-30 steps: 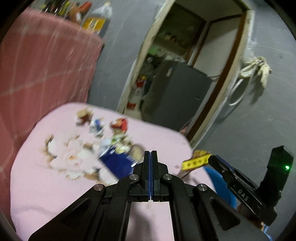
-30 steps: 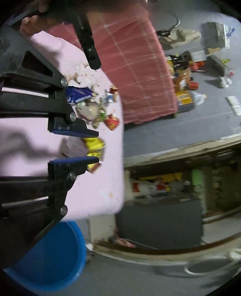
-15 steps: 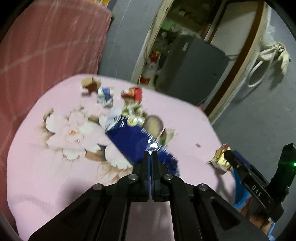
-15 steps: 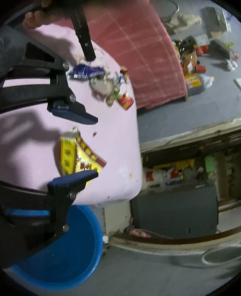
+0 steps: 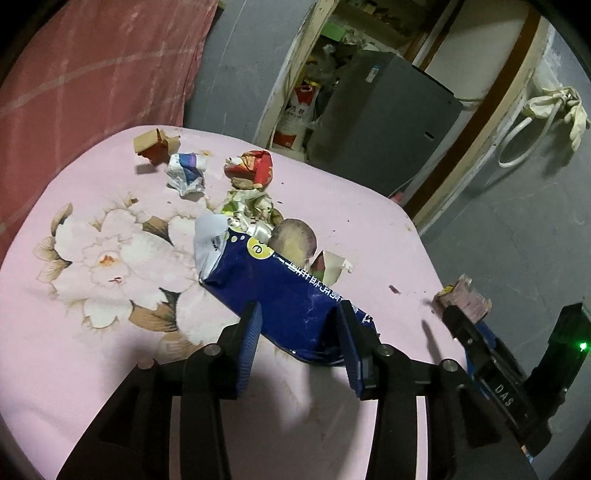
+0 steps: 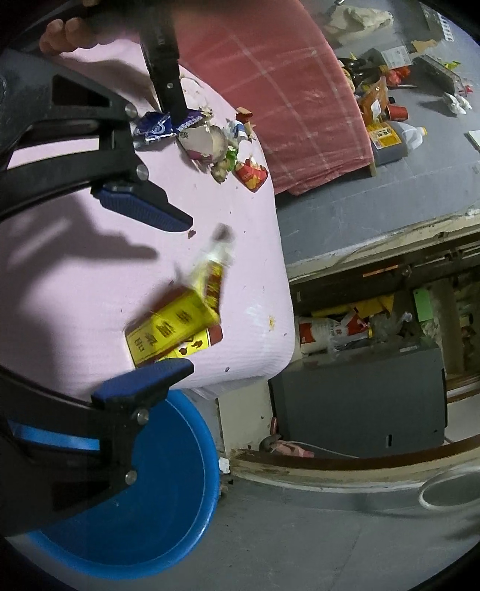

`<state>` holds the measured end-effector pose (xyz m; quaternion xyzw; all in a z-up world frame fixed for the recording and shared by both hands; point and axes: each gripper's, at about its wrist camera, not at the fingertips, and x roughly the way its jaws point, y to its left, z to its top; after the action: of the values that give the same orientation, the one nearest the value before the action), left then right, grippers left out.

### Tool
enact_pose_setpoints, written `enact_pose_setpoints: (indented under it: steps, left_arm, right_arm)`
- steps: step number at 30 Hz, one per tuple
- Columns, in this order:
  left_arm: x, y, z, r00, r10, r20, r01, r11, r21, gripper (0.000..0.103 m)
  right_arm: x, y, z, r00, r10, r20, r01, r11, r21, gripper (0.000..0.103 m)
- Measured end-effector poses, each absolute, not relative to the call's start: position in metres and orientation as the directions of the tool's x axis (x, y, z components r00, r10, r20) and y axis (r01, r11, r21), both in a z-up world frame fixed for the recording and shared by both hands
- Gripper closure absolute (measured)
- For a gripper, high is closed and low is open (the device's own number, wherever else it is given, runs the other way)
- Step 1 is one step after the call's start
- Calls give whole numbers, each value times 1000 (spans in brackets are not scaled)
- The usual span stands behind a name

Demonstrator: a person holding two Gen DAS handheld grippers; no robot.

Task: Collect trash
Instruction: 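Grasp the yellow seasoning packet with the right tool while the left tool grasps the blue snack bag, then lift the yellow packet with the right tool while the left tool lifts the blue bag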

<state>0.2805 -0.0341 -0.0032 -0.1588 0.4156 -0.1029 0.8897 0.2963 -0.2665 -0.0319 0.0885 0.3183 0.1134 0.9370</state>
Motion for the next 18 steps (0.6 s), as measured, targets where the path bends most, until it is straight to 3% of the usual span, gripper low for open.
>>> enact_pose_setpoints:
  steps: [6,8,10,13,18]
  left_arm:
    - [284,-43,-5,626,-257,-736,14,947,-319,69]
    - [284,-45,-6,630,-244,-737,8,951,-308,84]
    - [285,-46,-8,626,-240,-742,4,953,-304,93]
    - [284,-47,-9,628,-231,-743,1,955,-296,102]
    - [279,-46,-10,637,-255,-727,16,948,-318,103]
  right_arm:
    - [299,-267,-35,765,275,-582,-150,956,254,50]
    - [299,-269,-35,769,276,-577,-146,954,262,53]
    - [299,-270,-35,773,274,-572,-141,953,267,58]
    - [300,-272,-35,775,275,-569,-139,952,272,74]
    - [299,-273,-33,782,280,-557,-144,951,276,80]
